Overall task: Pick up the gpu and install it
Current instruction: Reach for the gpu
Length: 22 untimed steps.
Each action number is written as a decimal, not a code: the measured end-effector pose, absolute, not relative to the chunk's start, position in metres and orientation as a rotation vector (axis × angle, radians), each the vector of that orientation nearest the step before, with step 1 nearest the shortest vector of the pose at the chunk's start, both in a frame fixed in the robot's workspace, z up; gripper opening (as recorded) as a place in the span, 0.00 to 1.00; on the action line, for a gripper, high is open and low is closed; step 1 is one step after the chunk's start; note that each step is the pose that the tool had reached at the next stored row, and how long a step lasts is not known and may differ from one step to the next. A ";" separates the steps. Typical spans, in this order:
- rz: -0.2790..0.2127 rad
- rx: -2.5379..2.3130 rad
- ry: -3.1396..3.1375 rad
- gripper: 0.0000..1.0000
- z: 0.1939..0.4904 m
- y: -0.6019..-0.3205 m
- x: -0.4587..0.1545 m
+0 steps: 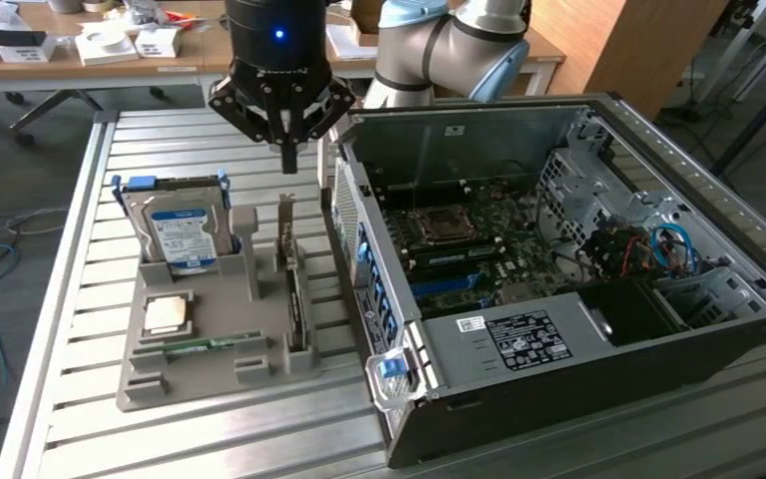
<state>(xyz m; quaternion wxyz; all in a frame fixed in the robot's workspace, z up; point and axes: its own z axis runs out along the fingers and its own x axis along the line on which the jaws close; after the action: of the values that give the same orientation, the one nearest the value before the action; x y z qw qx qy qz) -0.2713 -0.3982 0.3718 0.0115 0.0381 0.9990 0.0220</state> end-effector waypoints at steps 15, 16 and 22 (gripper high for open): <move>0.069 0.119 3.116 0.11 0.372 -0.408 -0.273; 0.069 0.119 3.116 0.11 0.372 -0.410 -0.273; 0.069 0.119 3.116 0.11 0.372 -0.423 -0.274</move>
<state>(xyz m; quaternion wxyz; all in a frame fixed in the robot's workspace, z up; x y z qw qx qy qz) -0.2741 -0.4228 0.3717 0.0115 0.0381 0.9990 0.0220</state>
